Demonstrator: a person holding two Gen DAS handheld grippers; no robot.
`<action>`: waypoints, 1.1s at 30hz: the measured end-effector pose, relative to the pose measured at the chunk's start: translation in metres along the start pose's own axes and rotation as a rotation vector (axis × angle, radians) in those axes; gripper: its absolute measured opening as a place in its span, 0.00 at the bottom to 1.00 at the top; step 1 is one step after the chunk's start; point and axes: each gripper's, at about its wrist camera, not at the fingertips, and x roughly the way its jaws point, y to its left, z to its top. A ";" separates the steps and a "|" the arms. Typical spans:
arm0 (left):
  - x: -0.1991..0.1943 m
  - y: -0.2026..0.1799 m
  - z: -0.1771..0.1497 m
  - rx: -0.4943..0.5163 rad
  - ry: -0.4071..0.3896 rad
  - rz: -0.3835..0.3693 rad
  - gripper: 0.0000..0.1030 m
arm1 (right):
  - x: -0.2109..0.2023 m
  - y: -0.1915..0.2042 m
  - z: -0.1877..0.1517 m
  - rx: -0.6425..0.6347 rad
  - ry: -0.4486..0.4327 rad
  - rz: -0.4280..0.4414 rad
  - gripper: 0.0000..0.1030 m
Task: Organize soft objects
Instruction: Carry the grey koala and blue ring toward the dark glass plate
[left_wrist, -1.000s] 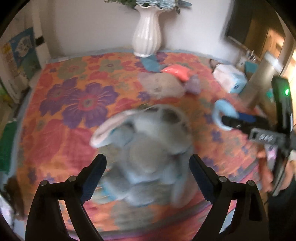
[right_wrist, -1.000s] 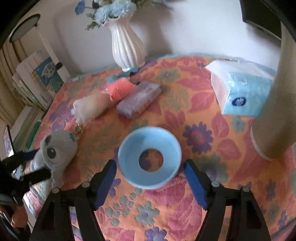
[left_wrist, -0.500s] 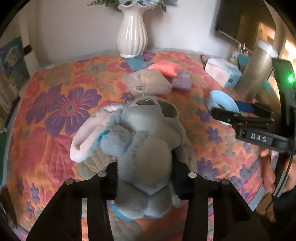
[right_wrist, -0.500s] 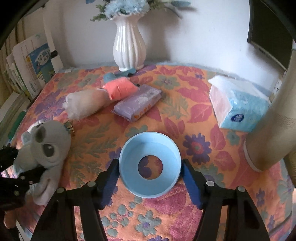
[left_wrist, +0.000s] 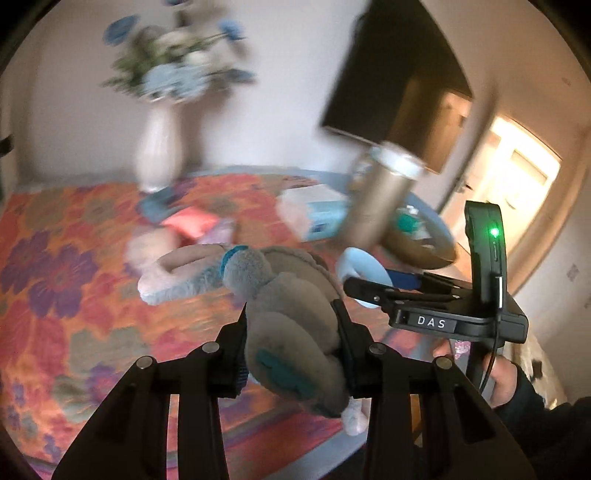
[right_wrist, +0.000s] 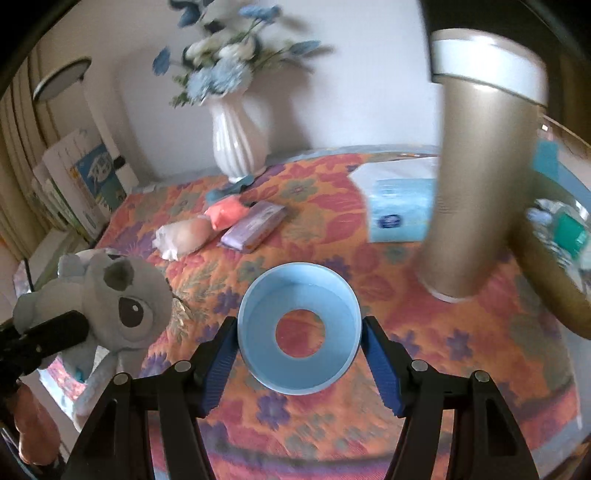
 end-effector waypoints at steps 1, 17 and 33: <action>0.002 -0.010 0.003 0.019 -0.003 -0.019 0.34 | -0.006 -0.004 0.001 0.008 -0.008 -0.004 0.63; 0.087 -0.178 0.059 0.306 0.049 -0.221 0.34 | -0.146 -0.162 0.016 0.321 -0.225 -0.172 0.64; 0.234 -0.282 0.136 0.362 -0.026 0.113 0.34 | -0.133 -0.299 0.090 0.460 -0.186 -0.269 0.64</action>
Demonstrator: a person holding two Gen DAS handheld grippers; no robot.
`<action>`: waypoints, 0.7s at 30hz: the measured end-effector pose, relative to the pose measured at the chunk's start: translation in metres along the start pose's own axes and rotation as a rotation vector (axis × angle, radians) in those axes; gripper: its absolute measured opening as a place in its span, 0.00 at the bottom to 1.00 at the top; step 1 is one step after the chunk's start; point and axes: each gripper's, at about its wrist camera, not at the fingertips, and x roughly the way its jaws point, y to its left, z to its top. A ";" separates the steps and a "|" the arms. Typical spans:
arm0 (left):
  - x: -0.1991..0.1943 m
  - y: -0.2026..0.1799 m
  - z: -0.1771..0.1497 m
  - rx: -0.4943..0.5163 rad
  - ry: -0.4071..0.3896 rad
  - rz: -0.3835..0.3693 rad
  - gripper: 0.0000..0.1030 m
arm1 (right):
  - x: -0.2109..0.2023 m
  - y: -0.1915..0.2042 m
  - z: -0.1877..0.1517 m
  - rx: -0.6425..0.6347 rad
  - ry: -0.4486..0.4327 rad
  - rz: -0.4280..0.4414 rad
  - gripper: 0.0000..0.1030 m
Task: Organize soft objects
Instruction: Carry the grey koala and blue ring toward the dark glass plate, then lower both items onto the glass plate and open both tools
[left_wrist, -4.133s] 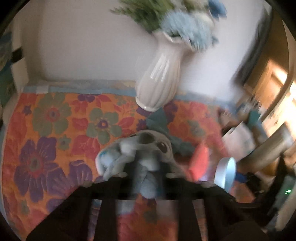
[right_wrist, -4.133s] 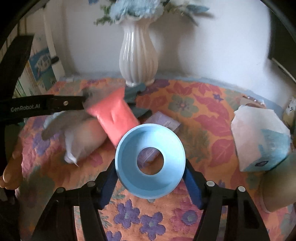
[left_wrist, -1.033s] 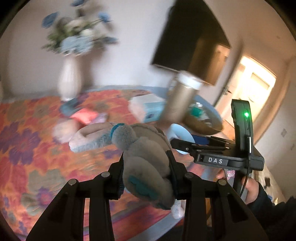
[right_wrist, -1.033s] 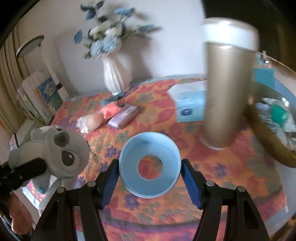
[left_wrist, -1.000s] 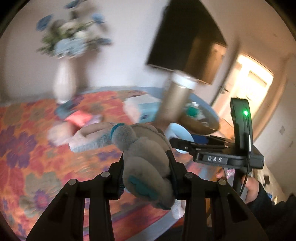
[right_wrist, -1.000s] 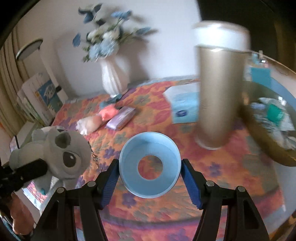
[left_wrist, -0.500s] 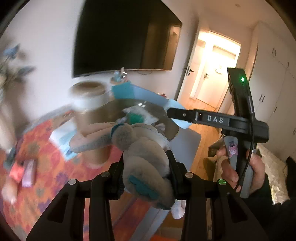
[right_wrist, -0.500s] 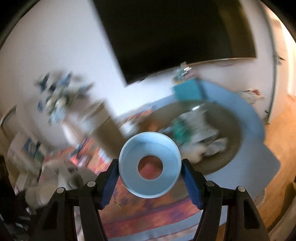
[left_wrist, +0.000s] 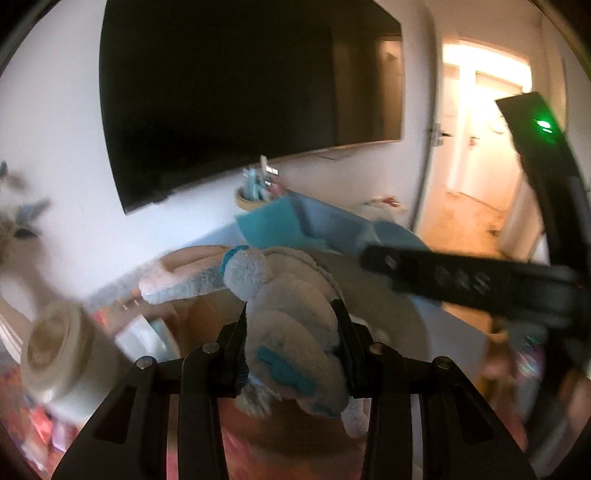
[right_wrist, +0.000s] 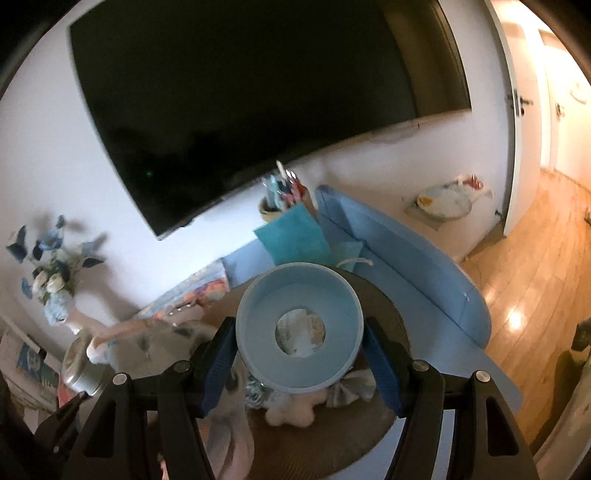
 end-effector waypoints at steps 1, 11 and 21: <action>0.009 0.000 0.002 0.000 0.001 0.024 0.34 | 0.006 -0.004 0.001 0.010 0.014 0.002 0.64; 0.011 -0.021 -0.003 0.120 -0.051 0.078 0.89 | 0.033 -0.038 -0.010 0.095 0.159 0.085 0.69; -0.062 -0.044 -0.018 0.229 -0.142 0.068 0.89 | -0.030 -0.031 -0.030 0.075 0.062 0.124 0.75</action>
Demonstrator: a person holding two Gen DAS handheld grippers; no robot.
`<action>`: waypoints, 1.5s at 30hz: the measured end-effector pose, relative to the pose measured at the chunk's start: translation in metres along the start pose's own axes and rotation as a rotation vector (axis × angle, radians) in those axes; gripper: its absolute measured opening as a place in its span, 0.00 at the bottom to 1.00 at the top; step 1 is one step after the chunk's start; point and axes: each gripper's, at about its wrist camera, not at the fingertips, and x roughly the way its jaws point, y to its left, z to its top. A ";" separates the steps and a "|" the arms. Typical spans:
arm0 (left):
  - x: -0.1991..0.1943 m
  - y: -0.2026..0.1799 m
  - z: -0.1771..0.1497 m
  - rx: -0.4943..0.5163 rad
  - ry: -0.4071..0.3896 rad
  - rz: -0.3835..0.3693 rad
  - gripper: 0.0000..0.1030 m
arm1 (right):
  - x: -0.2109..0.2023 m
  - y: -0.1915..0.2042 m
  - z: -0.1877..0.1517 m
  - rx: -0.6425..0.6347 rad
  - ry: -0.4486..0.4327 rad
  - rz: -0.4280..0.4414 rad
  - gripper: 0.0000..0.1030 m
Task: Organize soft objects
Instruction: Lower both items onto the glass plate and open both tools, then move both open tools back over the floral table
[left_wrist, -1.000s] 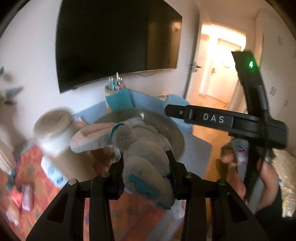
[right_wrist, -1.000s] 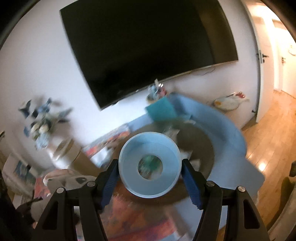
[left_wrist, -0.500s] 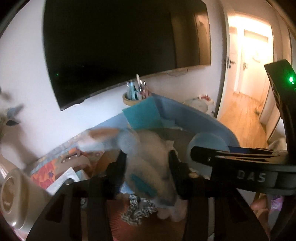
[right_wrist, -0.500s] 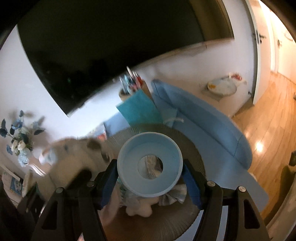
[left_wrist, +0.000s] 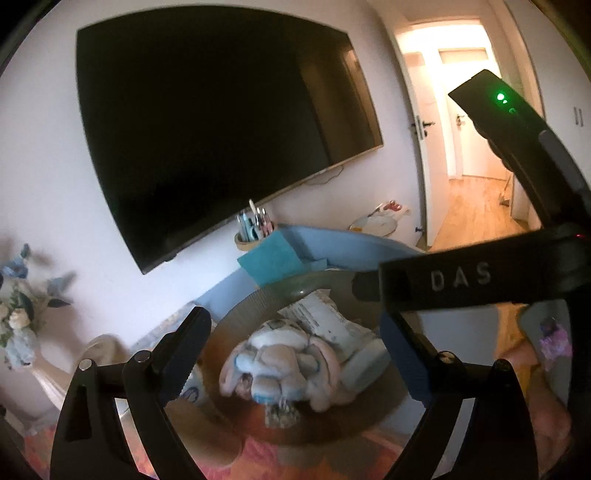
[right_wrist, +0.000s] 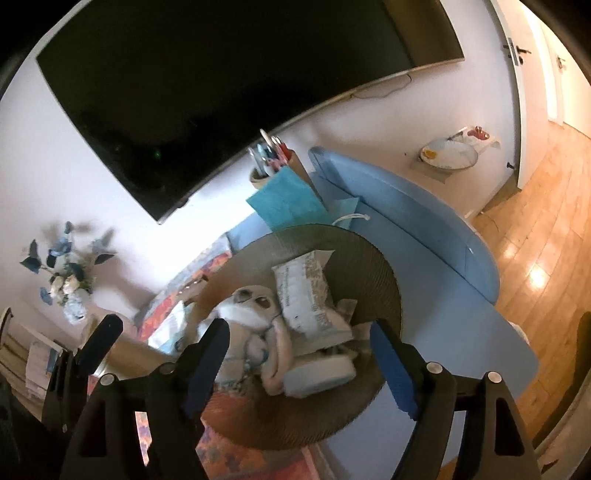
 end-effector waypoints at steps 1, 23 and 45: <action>-0.013 0.005 -0.002 -0.012 -0.002 -0.017 0.89 | -0.008 0.004 -0.004 -0.007 -0.020 0.011 0.75; -0.128 0.300 -0.253 -0.562 0.340 0.601 0.89 | 0.068 0.310 -0.215 -0.771 0.169 0.190 0.95; -0.116 0.340 -0.323 -0.778 0.283 0.470 0.90 | 0.246 0.353 -0.252 -0.646 0.240 -0.069 1.00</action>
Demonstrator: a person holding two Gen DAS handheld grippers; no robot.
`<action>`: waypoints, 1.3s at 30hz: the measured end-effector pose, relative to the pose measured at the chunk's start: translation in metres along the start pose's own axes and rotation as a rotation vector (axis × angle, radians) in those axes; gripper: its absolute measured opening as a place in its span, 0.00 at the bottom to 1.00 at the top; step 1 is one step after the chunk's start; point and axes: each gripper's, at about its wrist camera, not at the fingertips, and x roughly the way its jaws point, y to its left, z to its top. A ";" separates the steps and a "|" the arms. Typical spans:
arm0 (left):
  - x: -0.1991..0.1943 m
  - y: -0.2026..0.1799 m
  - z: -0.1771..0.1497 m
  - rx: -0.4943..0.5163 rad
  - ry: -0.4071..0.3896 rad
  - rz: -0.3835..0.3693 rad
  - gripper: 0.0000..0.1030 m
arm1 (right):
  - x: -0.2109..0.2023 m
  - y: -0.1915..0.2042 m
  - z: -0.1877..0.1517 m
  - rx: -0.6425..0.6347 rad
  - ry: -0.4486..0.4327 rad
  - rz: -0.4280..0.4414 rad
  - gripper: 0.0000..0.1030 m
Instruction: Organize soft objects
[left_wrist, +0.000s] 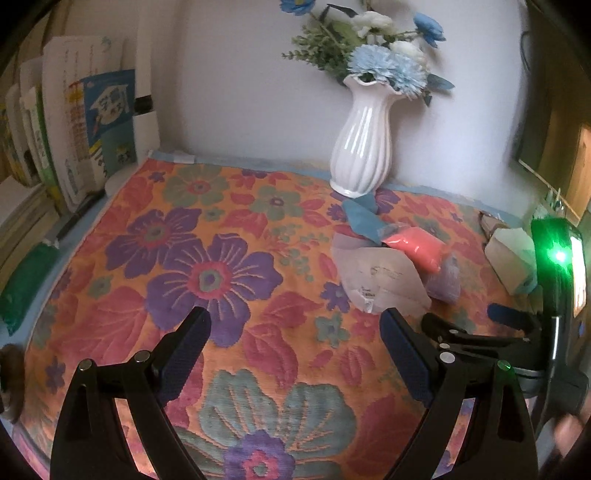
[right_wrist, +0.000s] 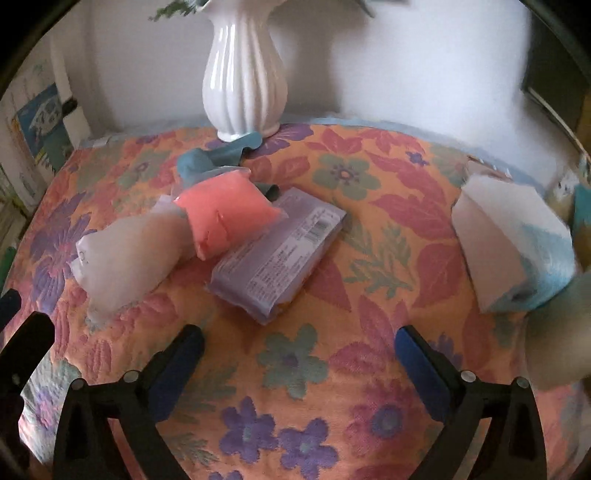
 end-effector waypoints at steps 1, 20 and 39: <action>0.000 0.003 0.000 -0.013 0.002 -0.006 0.90 | 0.000 0.000 0.000 -0.003 -0.003 -0.002 1.00; 0.003 0.008 0.000 -0.038 0.012 -0.018 0.89 | -0.001 0.000 0.000 0.000 -0.003 0.000 1.00; 0.005 0.001 -0.001 0.022 0.017 0.002 0.90 | 0.000 -0.001 0.000 0.000 -0.002 -0.001 1.00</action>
